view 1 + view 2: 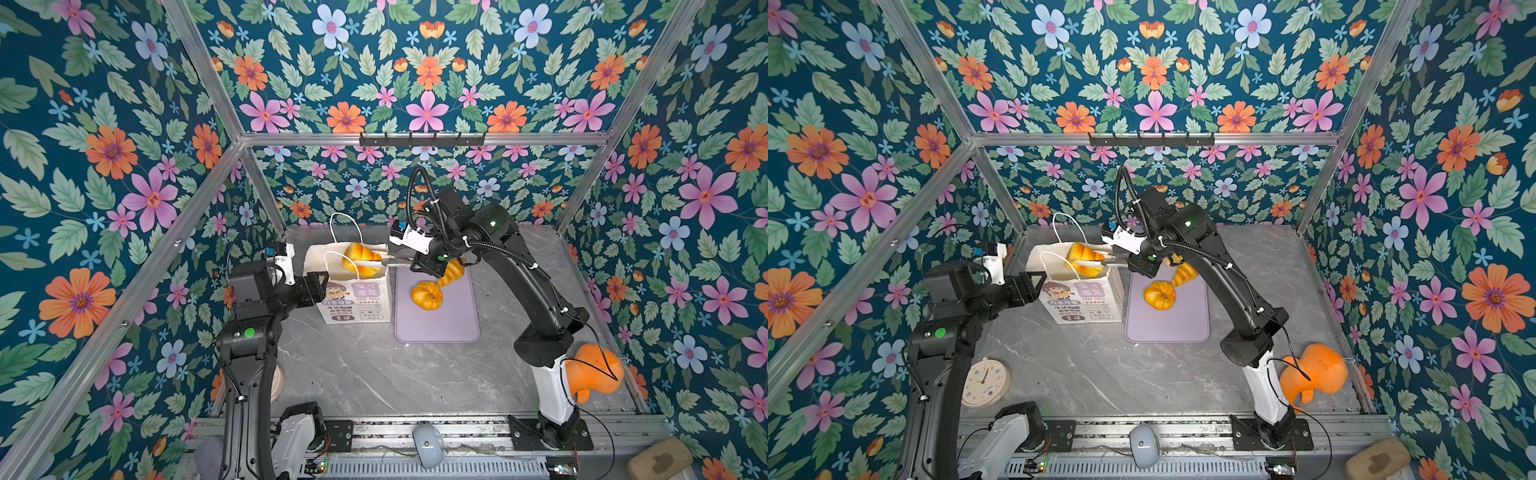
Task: Place the fake bread into the paper bag
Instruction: 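Open the tongs with the right gripper to drop the loaf into the bag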
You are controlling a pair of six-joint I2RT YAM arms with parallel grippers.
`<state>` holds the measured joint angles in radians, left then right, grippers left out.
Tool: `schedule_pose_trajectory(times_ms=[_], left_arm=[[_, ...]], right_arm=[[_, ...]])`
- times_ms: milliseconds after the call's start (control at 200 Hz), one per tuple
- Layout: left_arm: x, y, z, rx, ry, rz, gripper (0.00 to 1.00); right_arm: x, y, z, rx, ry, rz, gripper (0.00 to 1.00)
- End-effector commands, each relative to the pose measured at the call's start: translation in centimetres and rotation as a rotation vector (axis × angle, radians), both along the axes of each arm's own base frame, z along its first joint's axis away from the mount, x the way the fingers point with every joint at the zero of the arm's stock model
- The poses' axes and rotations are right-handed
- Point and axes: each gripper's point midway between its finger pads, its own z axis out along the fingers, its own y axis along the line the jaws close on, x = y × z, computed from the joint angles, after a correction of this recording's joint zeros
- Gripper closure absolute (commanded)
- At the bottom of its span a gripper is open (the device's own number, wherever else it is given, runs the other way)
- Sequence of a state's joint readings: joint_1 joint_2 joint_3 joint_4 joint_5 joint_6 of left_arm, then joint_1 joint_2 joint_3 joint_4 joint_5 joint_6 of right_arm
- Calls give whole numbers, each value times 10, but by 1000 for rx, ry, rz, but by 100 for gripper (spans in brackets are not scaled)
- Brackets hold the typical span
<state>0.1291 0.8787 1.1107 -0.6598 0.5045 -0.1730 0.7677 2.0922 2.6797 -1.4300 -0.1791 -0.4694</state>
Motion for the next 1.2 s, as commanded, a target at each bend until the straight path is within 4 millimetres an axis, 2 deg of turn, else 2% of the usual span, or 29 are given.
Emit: schedule_pose_trajectory(times_ms=[0, 570, 935, 1195], left_arm=[[-1, 0, -3, 9, 8, -1, 25], [-2, 1, -3, 12, 10, 2, 25], [-1, 1, -1, 13, 6, -1, 25], [-1, 1, 3, 15, 1, 0, 25]], right_arm=[[2, 8, 7, 35, -27, 16, 73], [2, 15, -5, 23, 2, 21, 65], [0, 17, -3, 31, 2, 34, 60], [1, 16, 8, 53, -25, 26, 60]])
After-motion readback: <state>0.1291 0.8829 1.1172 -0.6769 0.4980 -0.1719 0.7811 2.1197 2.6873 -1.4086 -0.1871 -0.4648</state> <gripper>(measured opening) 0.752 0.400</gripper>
